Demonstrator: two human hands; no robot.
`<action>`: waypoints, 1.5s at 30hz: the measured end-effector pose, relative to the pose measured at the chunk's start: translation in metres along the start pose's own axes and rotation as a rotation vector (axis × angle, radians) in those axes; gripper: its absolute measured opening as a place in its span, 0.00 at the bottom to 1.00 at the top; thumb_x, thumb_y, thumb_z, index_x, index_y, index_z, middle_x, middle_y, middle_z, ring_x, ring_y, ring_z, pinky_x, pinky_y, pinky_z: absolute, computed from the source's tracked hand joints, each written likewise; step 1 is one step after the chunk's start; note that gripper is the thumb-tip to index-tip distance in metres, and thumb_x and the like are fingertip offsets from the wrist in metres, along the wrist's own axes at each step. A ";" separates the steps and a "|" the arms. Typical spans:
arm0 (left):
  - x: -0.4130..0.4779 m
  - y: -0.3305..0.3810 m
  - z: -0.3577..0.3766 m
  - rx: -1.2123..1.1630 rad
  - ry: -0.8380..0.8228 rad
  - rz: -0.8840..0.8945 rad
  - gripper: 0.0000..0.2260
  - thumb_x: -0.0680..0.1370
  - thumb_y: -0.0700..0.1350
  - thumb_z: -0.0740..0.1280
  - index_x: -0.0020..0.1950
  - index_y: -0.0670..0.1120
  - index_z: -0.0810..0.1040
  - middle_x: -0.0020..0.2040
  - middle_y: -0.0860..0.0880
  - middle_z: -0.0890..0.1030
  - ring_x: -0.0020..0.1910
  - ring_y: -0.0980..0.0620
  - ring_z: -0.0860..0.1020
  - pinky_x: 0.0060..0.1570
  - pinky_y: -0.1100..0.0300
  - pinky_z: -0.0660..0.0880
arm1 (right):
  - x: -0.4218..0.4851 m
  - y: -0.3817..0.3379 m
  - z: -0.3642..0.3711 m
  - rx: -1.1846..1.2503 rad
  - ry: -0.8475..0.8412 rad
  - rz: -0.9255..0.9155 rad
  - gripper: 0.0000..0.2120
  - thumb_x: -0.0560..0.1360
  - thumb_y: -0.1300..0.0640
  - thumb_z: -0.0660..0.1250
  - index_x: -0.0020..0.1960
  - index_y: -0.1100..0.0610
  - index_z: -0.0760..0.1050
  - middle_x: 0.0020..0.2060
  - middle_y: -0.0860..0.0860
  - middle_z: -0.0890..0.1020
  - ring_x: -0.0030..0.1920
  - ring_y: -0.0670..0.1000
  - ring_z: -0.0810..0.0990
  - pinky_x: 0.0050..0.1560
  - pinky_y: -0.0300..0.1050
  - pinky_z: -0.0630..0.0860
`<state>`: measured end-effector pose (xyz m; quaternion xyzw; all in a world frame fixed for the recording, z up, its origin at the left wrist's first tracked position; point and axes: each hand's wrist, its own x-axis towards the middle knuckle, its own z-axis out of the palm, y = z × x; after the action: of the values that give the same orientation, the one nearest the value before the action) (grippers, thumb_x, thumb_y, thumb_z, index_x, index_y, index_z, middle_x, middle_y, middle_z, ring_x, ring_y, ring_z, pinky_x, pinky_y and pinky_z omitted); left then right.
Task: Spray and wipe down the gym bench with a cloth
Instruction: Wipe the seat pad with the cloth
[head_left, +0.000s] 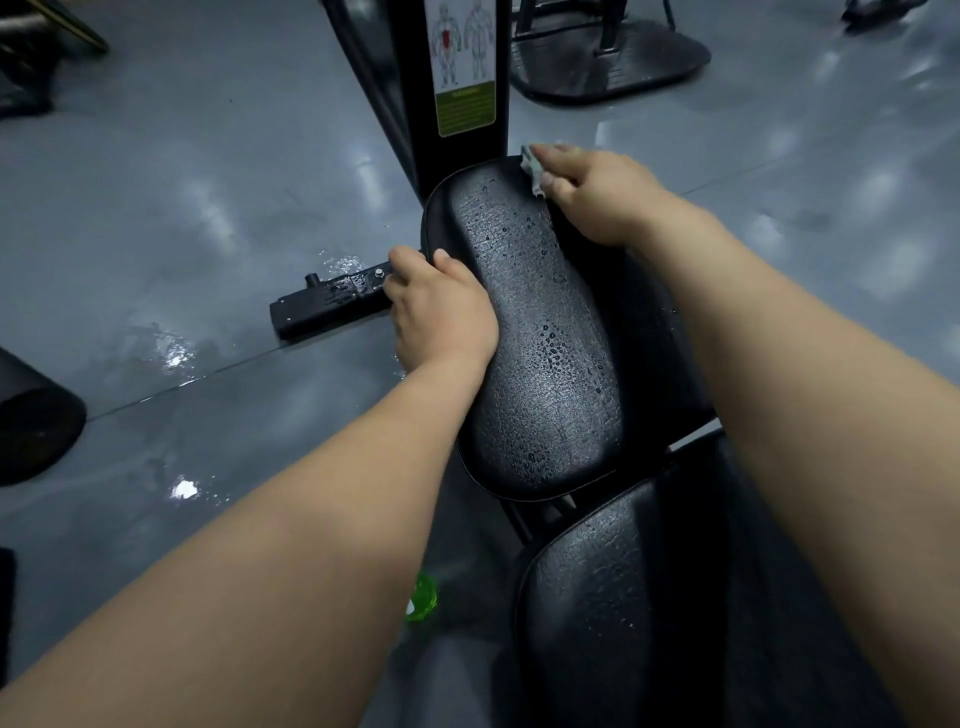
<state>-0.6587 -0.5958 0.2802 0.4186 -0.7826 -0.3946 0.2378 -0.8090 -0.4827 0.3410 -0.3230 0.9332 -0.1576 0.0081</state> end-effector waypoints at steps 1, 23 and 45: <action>0.000 0.000 -0.001 -0.006 -0.004 0.000 0.14 0.85 0.53 0.52 0.64 0.44 0.66 0.64 0.38 0.73 0.59 0.33 0.76 0.50 0.47 0.68 | -0.001 0.000 0.002 0.020 0.009 0.006 0.23 0.85 0.46 0.56 0.79 0.42 0.61 0.80 0.47 0.62 0.78 0.53 0.63 0.75 0.45 0.58; 0.000 -0.002 0.000 -0.032 0.002 0.008 0.14 0.85 0.52 0.53 0.62 0.44 0.65 0.63 0.38 0.73 0.58 0.34 0.76 0.47 0.50 0.65 | -0.024 -0.008 0.010 -0.051 0.119 -0.033 0.23 0.84 0.53 0.57 0.78 0.44 0.65 0.78 0.49 0.66 0.72 0.62 0.71 0.70 0.52 0.68; -0.001 -0.004 0.000 -0.053 0.024 0.031 0.13 0.85 0.52 0.54 0.62 0.44 0.66 0.62 0.37 0.74 0.57 0.32 0.76 0.51 0.46 0.71 | -0.038 -0.031 0.023 -0.229 0.095 -0.267 0.33 0.74 0.67 0.58 0.77 0.49 0.66 0.78 0.50 0.66 0.77 0.57 0.63 0.69 0.51 0.69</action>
<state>-0.6566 -0.5964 0.2765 0.4046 -0.7754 -0.4064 0.2642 -0.7576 -0.4899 0.3248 -0.4352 0.8931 -0.0648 -0.0938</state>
